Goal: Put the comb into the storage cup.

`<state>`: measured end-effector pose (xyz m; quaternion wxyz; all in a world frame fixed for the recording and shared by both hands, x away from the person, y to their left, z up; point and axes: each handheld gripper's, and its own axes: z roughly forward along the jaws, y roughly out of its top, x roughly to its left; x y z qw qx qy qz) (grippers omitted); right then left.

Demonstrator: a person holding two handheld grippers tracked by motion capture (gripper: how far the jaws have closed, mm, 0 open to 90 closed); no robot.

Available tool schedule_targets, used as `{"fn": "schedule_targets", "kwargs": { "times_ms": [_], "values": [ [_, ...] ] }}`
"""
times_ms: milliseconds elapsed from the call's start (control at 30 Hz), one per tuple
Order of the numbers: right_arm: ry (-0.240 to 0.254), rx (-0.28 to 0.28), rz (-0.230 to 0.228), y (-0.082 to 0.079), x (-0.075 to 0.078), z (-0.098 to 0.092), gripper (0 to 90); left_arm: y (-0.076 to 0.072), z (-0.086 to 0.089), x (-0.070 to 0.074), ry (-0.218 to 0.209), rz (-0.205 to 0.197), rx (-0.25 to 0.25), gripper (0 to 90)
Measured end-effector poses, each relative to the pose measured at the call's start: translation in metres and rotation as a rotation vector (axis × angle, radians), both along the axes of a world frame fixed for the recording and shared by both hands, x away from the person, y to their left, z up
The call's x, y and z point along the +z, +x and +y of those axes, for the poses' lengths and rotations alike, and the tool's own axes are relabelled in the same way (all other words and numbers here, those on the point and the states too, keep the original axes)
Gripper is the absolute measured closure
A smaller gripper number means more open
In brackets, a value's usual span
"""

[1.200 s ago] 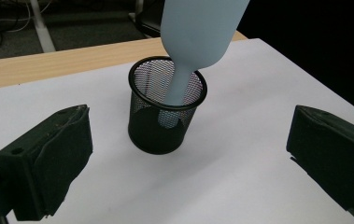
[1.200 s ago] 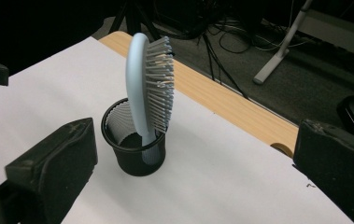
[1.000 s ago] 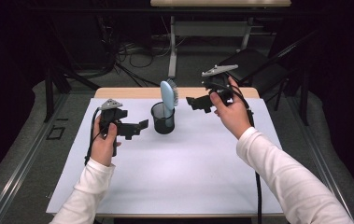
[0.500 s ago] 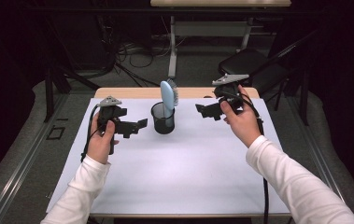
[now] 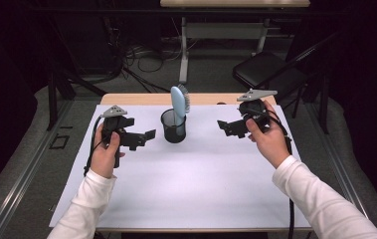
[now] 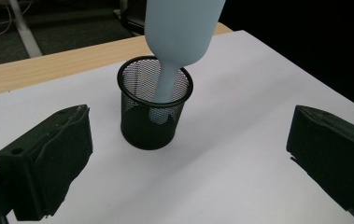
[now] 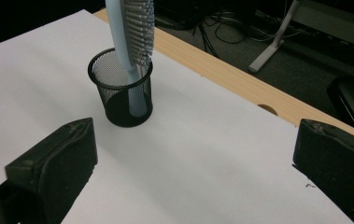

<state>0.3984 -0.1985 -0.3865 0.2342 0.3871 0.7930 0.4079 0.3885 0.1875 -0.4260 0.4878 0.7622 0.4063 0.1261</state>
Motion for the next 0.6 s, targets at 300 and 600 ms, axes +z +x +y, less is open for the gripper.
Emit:
{"fn": "schedule_targets", "kwargs": {
  "times_ms": [300,600],
  "values": [
    [0.022,-0.012,0.022,-0.010,-0.020,-0.013,0.0,-0.005,0.000,-0.010,0.002,-0.001,-0.014,0.4],
    [0.040,-0.022,0.016,-0.026,-0.036,-0.023,0.0,-0.009,0.001,-0.014,0.008,-0.022,-0.031,0.4]
  ]
}}
